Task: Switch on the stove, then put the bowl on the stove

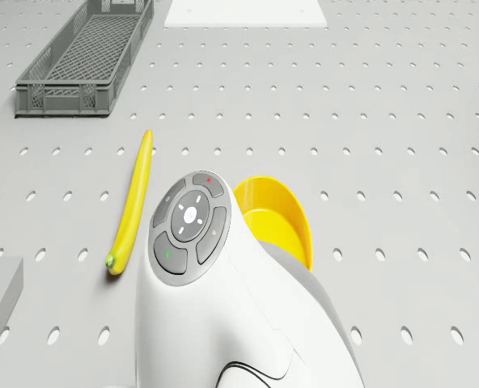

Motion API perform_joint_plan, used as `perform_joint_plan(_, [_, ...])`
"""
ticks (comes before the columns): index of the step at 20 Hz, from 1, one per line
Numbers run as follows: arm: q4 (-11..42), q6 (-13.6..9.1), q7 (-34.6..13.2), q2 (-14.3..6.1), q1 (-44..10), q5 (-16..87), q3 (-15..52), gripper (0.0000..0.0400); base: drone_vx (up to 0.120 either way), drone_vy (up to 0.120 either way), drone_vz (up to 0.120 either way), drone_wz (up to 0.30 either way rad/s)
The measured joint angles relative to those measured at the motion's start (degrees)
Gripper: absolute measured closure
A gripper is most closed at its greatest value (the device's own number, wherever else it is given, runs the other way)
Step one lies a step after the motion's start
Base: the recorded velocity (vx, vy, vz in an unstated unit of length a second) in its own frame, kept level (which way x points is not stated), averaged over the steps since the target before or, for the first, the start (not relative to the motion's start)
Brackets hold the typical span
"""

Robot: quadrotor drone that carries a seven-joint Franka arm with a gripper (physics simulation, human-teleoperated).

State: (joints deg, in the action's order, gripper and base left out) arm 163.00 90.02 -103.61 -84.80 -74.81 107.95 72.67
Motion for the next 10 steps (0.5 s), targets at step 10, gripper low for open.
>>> perform_joint_plan(10, [-0.01, 0.19, -0.05, -0.20, -0.07, -0.09, 0.03, 0.0000, 0.120, 0.000, 0.000, 0.000])
